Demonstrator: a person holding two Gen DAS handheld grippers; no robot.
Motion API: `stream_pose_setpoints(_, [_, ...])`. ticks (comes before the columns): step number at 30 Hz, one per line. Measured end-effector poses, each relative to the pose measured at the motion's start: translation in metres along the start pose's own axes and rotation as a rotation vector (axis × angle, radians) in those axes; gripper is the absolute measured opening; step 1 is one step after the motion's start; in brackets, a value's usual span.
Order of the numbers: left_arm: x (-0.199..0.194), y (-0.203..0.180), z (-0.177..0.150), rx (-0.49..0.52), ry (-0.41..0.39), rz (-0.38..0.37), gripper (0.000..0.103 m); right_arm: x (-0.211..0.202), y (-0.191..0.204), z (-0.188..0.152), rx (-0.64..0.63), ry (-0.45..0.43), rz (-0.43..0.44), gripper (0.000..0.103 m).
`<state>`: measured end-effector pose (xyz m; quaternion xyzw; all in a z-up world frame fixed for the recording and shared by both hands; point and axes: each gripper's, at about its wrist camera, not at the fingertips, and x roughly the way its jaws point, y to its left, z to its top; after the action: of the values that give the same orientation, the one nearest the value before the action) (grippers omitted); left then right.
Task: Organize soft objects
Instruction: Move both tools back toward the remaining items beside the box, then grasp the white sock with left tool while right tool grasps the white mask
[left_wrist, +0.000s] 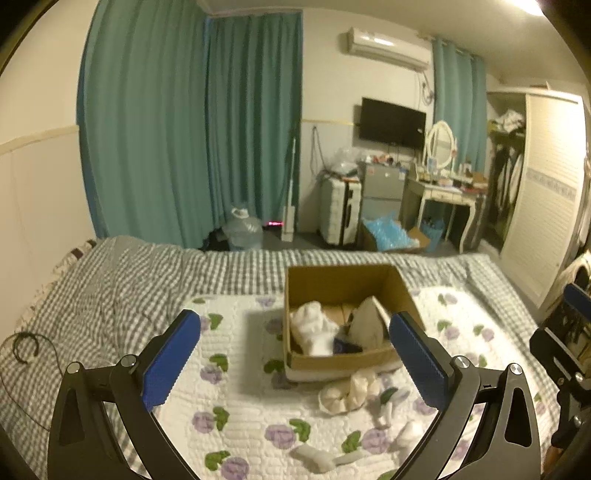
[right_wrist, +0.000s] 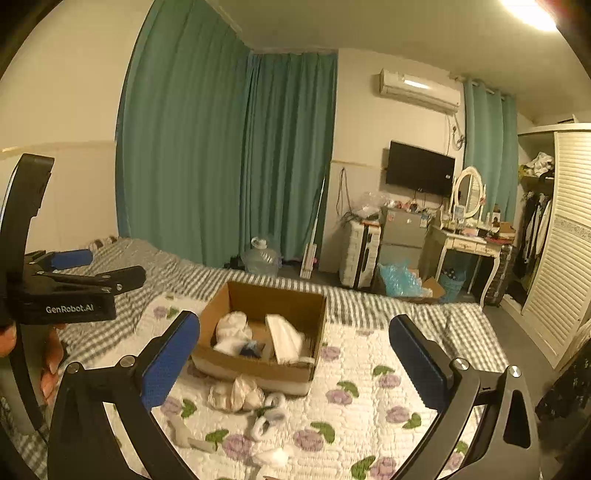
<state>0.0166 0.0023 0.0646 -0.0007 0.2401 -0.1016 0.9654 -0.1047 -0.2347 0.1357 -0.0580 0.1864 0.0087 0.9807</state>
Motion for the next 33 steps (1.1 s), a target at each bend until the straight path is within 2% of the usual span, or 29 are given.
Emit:
stream_pose_setpoints(6, [0.021,-0.013,-0.037,0.015,0.074,-0.031,0.103,0.016,0.004,-0.027,0.000,0.048,0.020,0.103])
stream_pose_setpoints(12, [0.043,-0.016,-0.067,0.035,0.107,0.003,0.103,0.042,0.002,-0.055,0.011,0.123,0.054,0.103])
stream_pose_setpoints(16, [0.066,-0.014,-0.090,0.034,0.215,0.001,0.103,0.062,-0.006,-0.078,0.040,0.186,0.073,0.103])
stream_pose_setpoints(19, [0.080,-0.016,-0.112,0.061,0.266,0.040,0.103,0.075,-0.010,-0.098,0.049,0.227,0.069,0.103])
stream_pose_setpoints(23, [0.100,-0.014,-0.139,0.021,0.384,0.013,0.103,0.091,-0.012,-0.125,0.064,0.299,0.077,0.103])
stream_pose_setpoints(26, [0.106,-0.014,-0.155,-0.010,0.442,-0.010,0.103,0.100,-0.011,-0.141,0.069,0.341,0.085,0.103])
stream_pose_setpoints(33, [0.121,-0.026,-0.183,0.024,0.539,-0.042,0.103,0.119,0.000,-0.174,0.049,0.440,0.101,0.102])
